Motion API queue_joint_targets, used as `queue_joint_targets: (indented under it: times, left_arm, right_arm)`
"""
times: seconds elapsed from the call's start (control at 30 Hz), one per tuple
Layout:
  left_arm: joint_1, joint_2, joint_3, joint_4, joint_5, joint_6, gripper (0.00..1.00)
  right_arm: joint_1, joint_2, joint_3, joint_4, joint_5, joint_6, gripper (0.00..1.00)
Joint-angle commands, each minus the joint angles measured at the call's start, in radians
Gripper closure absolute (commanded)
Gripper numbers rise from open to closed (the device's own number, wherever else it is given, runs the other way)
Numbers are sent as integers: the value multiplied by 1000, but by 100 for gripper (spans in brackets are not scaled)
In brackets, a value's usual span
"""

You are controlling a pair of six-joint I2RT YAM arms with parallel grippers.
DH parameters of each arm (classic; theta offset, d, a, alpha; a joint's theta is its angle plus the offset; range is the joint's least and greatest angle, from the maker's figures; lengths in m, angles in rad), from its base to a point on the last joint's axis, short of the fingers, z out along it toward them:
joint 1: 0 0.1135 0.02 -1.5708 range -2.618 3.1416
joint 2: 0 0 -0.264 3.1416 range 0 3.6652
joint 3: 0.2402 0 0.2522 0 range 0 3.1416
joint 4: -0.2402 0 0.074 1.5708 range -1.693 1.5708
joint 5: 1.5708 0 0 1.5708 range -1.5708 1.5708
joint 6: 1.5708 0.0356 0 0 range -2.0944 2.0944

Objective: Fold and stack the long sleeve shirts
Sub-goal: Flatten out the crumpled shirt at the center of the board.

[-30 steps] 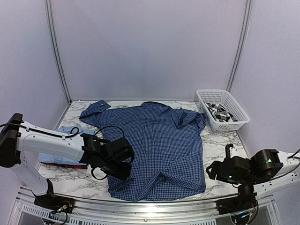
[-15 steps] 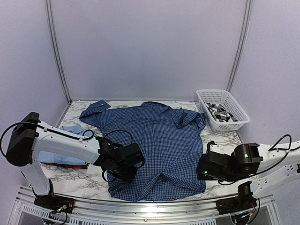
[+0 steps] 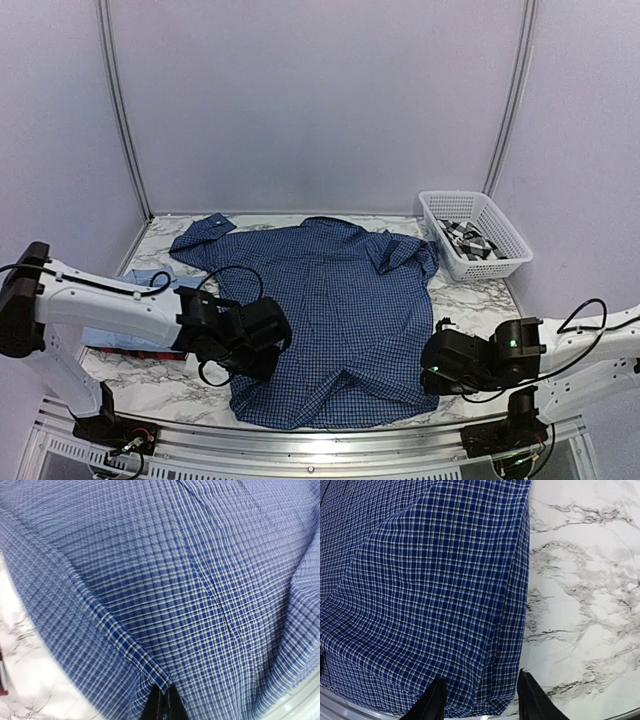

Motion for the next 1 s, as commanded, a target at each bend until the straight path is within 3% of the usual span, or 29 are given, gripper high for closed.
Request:
queue_joint_targets:
  times: [0.0,0.27,0.43,0.63,0.8,0.97]
  left_arm:
    - [-6,-194,-92,-70,-109,-103,100]
    - [-6,-512,-272,-187,-166,-253,100]
    - [-5,-610,-336,-232,-158,-288,100]
    - [-5,-634,-377,-250,-146,-315,100]
    - [-4,-655,-404,-268,-138,-340,100]
    - [-1,-682,-415,-295,-143,-365,100]
  right_arm:
    - [-18,33,0,96,-55,-37,58]
    - [-20,98,-10,103,-91,-24,76]
    - [-24,78,-26,60,-99,0,100]
    - [-44,-57,-33,-151,-68,74,100]
    - [-116,-257,-55,-171,-91,79,100]
    - [-169,-353,5,-246,-41,87,100]
